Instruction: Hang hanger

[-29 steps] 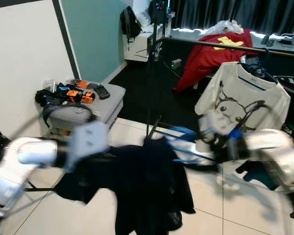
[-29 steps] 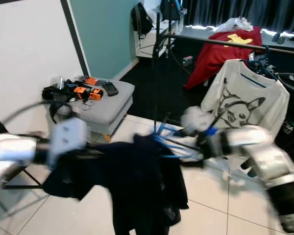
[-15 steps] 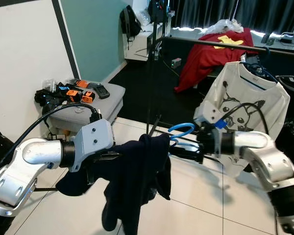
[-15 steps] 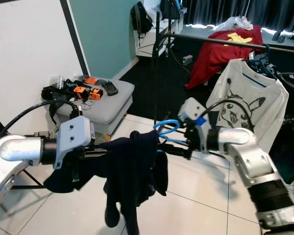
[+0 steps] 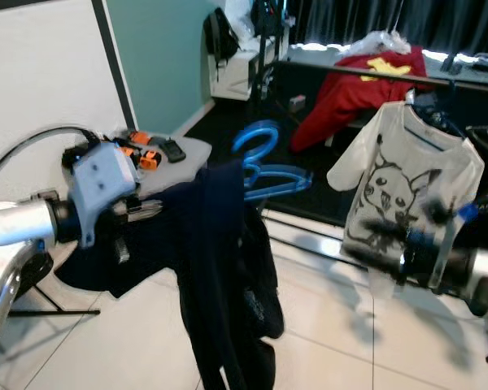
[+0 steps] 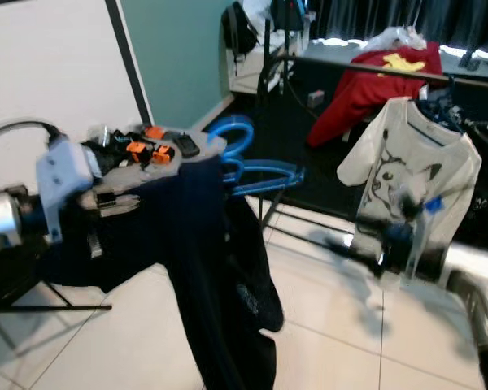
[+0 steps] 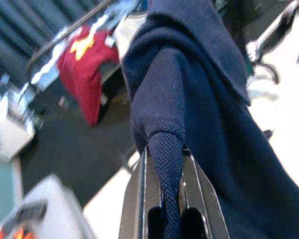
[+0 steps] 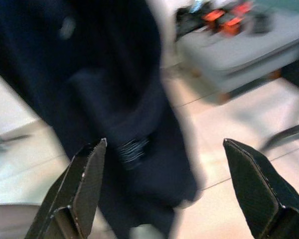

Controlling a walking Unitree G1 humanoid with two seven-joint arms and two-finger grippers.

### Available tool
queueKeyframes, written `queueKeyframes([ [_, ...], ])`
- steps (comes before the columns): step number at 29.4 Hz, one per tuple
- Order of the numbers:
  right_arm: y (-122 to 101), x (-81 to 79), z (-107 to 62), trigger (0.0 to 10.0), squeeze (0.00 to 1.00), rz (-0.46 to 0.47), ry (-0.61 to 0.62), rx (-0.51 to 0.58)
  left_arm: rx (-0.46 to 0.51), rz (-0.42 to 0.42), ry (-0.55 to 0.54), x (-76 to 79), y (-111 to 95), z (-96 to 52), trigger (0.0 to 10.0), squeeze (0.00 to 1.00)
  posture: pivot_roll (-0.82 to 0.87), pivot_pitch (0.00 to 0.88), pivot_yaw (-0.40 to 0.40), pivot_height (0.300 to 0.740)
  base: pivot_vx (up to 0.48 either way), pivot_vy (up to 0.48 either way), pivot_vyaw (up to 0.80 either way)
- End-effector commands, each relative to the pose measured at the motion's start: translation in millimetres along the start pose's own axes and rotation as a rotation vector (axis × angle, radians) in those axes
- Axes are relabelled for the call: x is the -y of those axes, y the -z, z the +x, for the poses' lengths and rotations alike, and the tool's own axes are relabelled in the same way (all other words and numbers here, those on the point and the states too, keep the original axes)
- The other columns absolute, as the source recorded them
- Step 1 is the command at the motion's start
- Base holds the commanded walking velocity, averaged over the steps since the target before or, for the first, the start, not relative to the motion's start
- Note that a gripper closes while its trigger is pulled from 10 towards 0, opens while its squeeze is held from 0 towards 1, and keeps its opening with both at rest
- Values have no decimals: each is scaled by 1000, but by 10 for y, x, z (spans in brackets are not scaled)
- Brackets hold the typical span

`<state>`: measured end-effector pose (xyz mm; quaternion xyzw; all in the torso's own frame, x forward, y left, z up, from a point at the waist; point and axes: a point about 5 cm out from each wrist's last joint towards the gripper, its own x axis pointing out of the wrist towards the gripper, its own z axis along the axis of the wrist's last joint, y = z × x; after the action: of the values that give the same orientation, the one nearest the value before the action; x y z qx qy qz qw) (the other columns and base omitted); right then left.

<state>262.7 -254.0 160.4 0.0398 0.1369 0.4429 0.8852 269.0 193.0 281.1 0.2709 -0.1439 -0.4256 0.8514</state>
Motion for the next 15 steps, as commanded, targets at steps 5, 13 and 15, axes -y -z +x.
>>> queueKeyframes([
  [5, 14, -72, 95, 10000, 0, 40, -39, 47, 145, 21, -14, -28, -230, 18, 6510, 0, -94, 11, 35, 740, 0, 0, 0],
  [13, -158, -69, 400, 10000, 0, 177, -59, 280, 203, 21, 26, 40, -311, 68, 10000, 0, -87, 8, 25, 740, 0, 0, 0],
  [15, -200, -13, 460, 10000, 0, 211, -19, 309, 205, 19, 33, 60, -310, 86, 10000, 0, -87, 27, 6, 740, 0, 0, 0],
])
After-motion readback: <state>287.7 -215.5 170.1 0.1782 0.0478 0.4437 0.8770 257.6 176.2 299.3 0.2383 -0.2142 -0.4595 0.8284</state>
